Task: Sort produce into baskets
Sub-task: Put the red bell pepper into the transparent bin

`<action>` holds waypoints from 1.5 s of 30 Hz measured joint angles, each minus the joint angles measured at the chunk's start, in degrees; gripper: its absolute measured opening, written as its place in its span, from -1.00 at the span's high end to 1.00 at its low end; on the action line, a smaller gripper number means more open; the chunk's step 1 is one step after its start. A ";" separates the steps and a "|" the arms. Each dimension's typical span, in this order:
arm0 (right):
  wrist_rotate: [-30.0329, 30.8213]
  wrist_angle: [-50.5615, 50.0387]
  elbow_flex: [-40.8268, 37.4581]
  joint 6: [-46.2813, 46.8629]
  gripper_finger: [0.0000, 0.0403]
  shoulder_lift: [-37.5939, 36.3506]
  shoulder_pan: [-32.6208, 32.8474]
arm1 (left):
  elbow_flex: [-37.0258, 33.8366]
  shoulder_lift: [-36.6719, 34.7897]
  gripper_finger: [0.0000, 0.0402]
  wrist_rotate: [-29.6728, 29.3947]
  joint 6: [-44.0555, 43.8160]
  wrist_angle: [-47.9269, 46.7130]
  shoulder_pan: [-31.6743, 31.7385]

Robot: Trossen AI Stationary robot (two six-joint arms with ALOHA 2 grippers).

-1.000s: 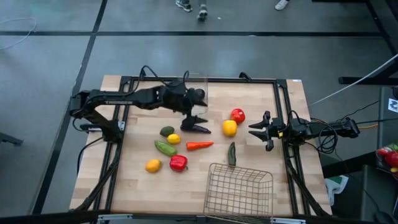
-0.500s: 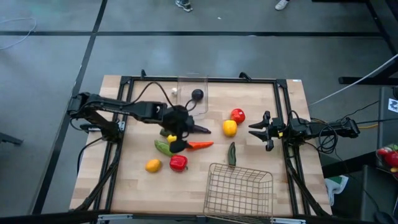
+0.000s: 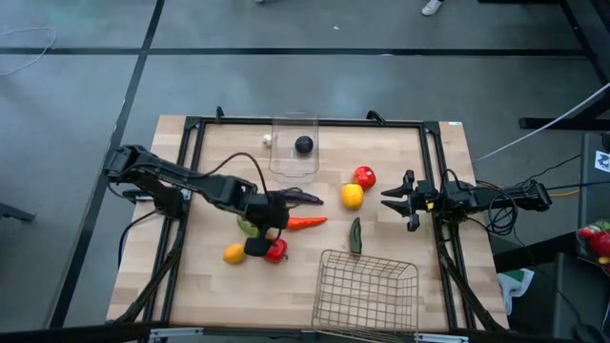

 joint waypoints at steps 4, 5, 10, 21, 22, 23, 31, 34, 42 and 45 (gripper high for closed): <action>0.01 0.00 -0.02 -0.01 0.37 0.01 0.00 | 0.00 2.61 -0.88 -1.36 -0.26 -0.04 -1.32; 0.01 0.02 0.00 -0.02 0.37 0.01 0.02 | 0.00 3.32 -0.88 -1.39 -0.42 0.00 -1.61; -0.01 0.02 -0.02 -0.02 0.37 0.00 0.01 | 0.00 6.81 -0.88 -1.36 -0.39 0.06 -2.98; -0.01 0.02 -0.02 -0.01 0.37 -0.01 0.01 | -0.02 9.21 -0.88 -1.35 -0.37 0.18 -5.36; 0.01 0.02 -0.02 0.00 0.37 0.01 0.00 | -0.02 9.37 -0.88 -1.35 -0.40 0.34 -5.36; 0.00 0.02 -0.01 -0.01 0.37 -0.01 0.01 | -0.02 9.50 -0.88 -1.35 -0.42 0.34 -5.38; 0.01 0.02 0.00 0.01 0.37 0.01 0.02 | -0.02 12.46 -0.88 -1.31 -0.47 0.63 -5.64; -0.01 0.02 0.00 0.01 0.37 0.01 0.00 | -0.02 13.42 -0.88 -1.37 -0.44 0.96 -5.71; 0.00 0.02 -0.02 0.00 0.37 -0.01 0.00 | -0.02 14.96 -0.88 -4.71 -3.71 1.29 -5.71; -0.01 0.02 0.00 -0.01 0.37 0.00 0.02 | -0.02 15.13 -0.88 -4.96 -3.99 1.70 -5.71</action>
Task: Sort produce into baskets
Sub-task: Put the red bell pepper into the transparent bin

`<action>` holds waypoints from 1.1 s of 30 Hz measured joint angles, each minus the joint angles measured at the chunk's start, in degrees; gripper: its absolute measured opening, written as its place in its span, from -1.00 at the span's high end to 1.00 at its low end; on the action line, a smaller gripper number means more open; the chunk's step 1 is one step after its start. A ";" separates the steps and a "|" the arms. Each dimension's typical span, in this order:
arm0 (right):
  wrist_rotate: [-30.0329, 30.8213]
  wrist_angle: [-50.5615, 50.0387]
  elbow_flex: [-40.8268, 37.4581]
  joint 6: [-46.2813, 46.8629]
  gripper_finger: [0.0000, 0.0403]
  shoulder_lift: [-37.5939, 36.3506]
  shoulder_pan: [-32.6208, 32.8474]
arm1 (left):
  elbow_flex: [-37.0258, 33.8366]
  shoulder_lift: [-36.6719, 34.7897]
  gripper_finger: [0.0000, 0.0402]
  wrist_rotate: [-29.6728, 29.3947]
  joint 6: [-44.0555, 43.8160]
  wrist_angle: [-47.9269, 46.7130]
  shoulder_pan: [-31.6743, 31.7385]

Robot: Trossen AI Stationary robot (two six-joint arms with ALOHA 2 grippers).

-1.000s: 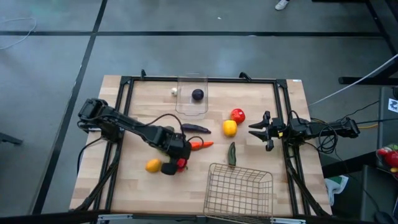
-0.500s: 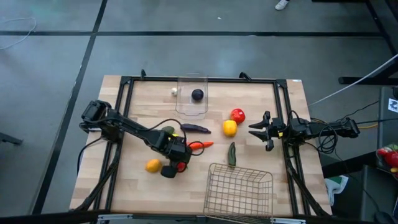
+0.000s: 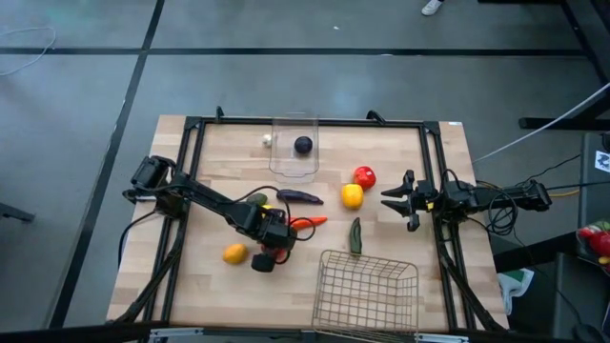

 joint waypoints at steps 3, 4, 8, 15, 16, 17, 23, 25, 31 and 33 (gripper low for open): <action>0.01 -0.02 0.00 -0.01 0.37 0.01 -0.01 | 0.00 0.00 -0.88 -0.02 -0.80 -0.04 0.00; 0.01 0.00 -0.02 0.01 0.37 -0.01 -0.02 | 0.00 0.02 -0.88 -0.02 -0.80 -0.06 0.00; 0.01 0.00 -0.01 0.01 0.37 -0.01 -0.01 | 0.00 0.02 -0.88 -0.09 -0.88 -0.04 0.00; 0.01 0.00 0.00 0.00 0.37 -0.01 -0.02 | 0.00 0.02 -0.88 -0.63 -3.33 -0.06 0.20; -0.01 0.00 0.00 0.01 0.37 -0.01 -0.02 | 0.00 0.02 -0.88 -0.69 -3.36 -0.06 0.36; 0.00 0.00 0.00 0.01 0.37 -0.01 0.00 | 0.00 0.02 -0.88 -0.70 -3.58 -0.06 0.50; 0.00 0.00 0.00 0.01 0.37 0.00 -0.02 | 0.00 0.02 -0.88 -0.91 -3.12 -0.06 0.52; 0.00 0.00 0.00 -0.01 0.37 0.01 -0.02 | 0.00 0.02 -0.88 -0.89 -2.68 -0.06 0.52; 0.00 0.00 0.00 0.01 0.37 0.00 -0.01 | 0.00 0.02 -0.87 -0.87 -2.70 -0.08 0.52; 0.00 -0.01 -0.01 0.00 0.37 -0.01 -0.01 | 0.00 0.02 -0.87 -0.87 -2.72 -0.08 0.52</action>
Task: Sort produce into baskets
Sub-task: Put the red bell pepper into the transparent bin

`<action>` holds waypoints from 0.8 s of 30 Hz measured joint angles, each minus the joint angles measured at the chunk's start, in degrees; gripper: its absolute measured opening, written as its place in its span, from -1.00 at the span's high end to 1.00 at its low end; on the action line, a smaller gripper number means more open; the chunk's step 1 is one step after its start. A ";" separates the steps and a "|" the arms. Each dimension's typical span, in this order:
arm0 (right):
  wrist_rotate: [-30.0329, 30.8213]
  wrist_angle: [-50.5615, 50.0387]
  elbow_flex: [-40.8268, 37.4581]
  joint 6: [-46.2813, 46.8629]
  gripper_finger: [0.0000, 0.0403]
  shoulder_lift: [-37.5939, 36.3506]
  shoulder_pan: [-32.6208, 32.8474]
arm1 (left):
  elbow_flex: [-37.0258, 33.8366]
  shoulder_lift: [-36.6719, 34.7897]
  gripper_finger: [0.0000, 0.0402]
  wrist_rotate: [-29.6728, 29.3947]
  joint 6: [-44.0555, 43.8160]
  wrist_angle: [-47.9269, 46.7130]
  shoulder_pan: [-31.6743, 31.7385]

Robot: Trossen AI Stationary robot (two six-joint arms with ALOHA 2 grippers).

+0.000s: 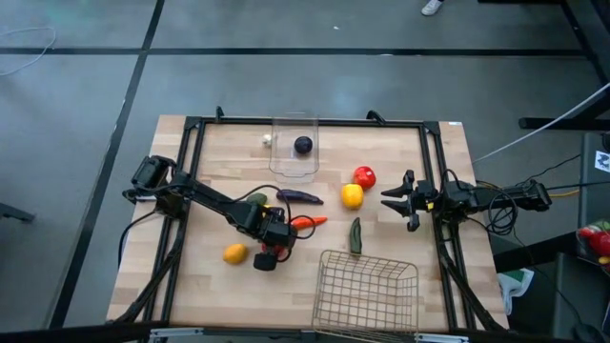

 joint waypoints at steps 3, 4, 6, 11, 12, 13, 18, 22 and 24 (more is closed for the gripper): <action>0.00 0.01 0.01 0.01 0.37 0.01 0.00 | 0.00 0.00 -0.79 0.02 -0.04 0.02 0.00; 0.00 0.00 0.00 0.00 0.37 -0.01 0.00 | 0.00 0.00 -0.76 0.02 -0.03 0.01 0.00; -0.01 0.00 0.00 0.00 0.37 0.00 0.01 | 0.00 0.00 -0.69 0.04 0.06 0.02 0.00; 0.01 0.00 0.00 -0.01 0.37 0.01 0.00 | 0.03 -0.17 -0.63 0.04 0.11 -0.04 0.02; 0.00 0.01 0.00 0.00 0.37 0.00 0.01 | 0.28 -0.18 -0.64 0.06 0.11 -0.44 0.14; 0.01 -0.01 0.00 0.01 0.37 0.01 -0.01 | 0.68 -0.38 -0.65 0.04 0.13 -0.88 0.30; 0.01 0.01 -0.01 -0.01 0.37 -0.01 0.01 | 4.98 -1.46 -0.67 0.07 1.37 -5.58 1.85; 0.01 0.01 0.01 0.00 0.37 0.00 0.01 | 9.45 -1.56 -0.68 0.06 4.49 -9.20 4.16; 0.01 0.01 0.01 0.00 0.37 0.00 0.00 | 11.89 -1.64 -0.68 0.07 6.59 -11.08 5.55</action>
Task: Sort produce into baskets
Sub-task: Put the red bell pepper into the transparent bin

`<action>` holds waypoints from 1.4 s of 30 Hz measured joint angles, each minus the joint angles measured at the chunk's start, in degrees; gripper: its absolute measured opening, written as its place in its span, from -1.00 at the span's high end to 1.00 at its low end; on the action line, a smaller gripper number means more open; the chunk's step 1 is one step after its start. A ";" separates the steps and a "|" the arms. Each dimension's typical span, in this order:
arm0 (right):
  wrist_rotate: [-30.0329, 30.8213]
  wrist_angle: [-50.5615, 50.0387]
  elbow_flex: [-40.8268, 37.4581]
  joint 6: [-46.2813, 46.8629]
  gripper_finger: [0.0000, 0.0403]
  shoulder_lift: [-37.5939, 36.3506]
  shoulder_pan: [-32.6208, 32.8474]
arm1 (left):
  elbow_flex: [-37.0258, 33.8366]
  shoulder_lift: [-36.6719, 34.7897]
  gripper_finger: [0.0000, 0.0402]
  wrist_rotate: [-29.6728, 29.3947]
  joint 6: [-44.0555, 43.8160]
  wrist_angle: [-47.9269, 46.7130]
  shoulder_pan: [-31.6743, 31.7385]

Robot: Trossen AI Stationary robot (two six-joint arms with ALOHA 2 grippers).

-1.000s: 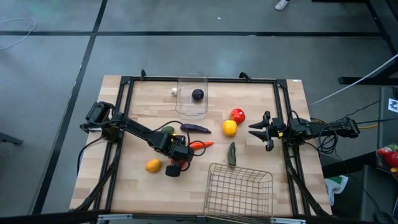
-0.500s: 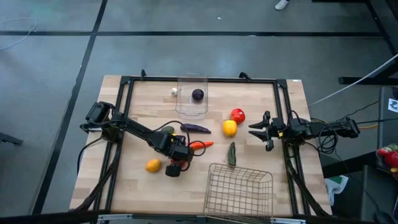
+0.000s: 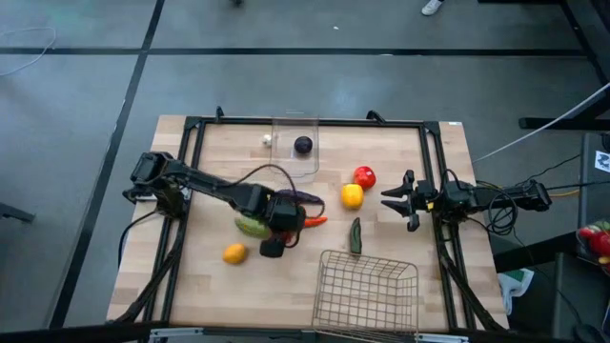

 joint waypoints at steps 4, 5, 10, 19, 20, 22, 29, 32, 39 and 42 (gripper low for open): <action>-0.02 0.00 0.01 0.01 0.37 0.00 0.00 | 4.62 0.00 -0.68 -0.71 4.32 -2.72 3.70; 0.00 0.00 0.01 0.01 0.37 0.01 -0.01 | 5.87 0.00 -0.68 -1.27 5.39 -3.58 4.79; -0.01 -0.01 0.01 0.01 0.37 -0.01 0.00 | 10.64 0.00 -0.68 -3.99 11.45 -5.52 11.29; -0.02 -0.02 -0.01 0.00 0.37 0.01 0.00 | 12.87 -0.04 -0.68 -4.55 17.25 -3.54 26.16; -0.02 -0.01 -0.01 0.01 0.37 -0.01 -0.01 | 12.87 0.01 -0.68 -4.55 17.24 -3.00 27.81; -0.02 -0.02 0.01 0.01 0.37 0.00 0.00 | 12.85 0.33 -0.68 -4.55 17.23 -1.26 31.00; -0.02 -0.02 0.00 0.00 0.37 0.01 0.01 | 9.50 0.56 -0.68 -3.49 17.91 8.58 39.53; 0.00 -0.02 0.01 0.01 0.37 0.01 -0.01 | 8.77 1.85 -0.68 -3.03 17.87 9.21 41.78; 0.00 0.00 0.00 -0.01 0.37 0.01 0.01 | 5.64 6.11 -0.68 -2.75 17.54 11.61 44.26; -0.01 -0.02 0.00 0.00 0.37 0.01 0.00 | 5.64 8.16 -0.68 -2.71 17.23 11.65 44.87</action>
